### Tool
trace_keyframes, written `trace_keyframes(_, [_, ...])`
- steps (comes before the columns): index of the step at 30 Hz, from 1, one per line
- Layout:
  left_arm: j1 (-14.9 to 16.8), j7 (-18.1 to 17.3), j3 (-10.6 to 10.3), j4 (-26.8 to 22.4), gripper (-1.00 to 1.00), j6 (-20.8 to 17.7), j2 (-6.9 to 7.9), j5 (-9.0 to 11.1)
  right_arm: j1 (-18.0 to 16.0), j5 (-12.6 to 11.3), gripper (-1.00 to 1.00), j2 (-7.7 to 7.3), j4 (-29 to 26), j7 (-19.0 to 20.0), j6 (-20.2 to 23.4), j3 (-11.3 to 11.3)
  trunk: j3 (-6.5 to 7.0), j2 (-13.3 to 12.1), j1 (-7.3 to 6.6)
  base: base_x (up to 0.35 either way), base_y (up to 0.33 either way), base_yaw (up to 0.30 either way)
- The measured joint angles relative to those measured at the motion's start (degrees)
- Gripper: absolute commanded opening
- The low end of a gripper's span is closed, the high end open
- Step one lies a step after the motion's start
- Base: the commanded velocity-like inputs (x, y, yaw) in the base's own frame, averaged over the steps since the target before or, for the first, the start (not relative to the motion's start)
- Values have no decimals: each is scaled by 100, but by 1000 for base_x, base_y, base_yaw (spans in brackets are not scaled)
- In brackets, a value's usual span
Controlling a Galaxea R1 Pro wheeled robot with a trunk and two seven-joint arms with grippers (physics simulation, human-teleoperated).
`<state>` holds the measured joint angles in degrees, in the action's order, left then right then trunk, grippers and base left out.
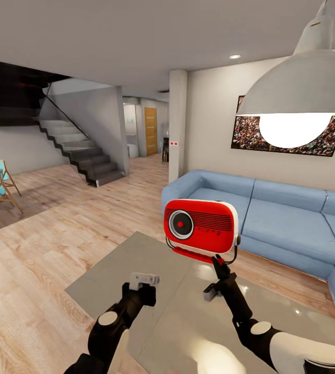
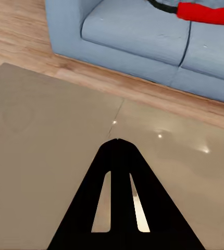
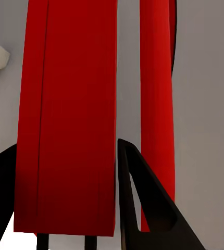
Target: Turn on the radio receiver that's on the table in the living room.
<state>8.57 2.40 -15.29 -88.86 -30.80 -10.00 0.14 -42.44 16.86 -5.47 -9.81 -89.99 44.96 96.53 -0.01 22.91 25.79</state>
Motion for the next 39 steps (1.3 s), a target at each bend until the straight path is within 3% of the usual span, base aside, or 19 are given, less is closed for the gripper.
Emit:
trace_keyframes(11, [383,-11,0,19,-100,-48,0,-9,0,26,-100,-7,308,0,-1,23,0,0,0,0,0,0])
trace_keyframes(18, [804,9,-3,79,-100,-709,0,16,0,20,-100,1,321,0,-1,18,0,0,0,0,0,0])
trace_keyframes(29, [1225,-62,-46,61,-100,-849,0,84,0,19,-100,2,323,0,-1,18,0,0,0,0,0,0])
trace_keyframes(31, [1307,-187,-78,59,-100,-914,0,248,0,18,-100,2,322,0,-1,16,0,0,0,0,0,0])
trace_keyframes(36, [1561,-491,-256,95,-100,-980,0,926,0,18,-100,8,322,0,0,20,0,0,0,0,0,0])
trace_keyframes(38, [1633,-515,-384,120,-100,-985,0,1022,0,14,-100,13,319,0,-1,14,0,0,0,0,0,0])
trace_keyframes(39, [1695,-537,-672,143,-100,-988,0,1105,0,4,-100,20,318,0,5,10,0,0,0,0,0,0])
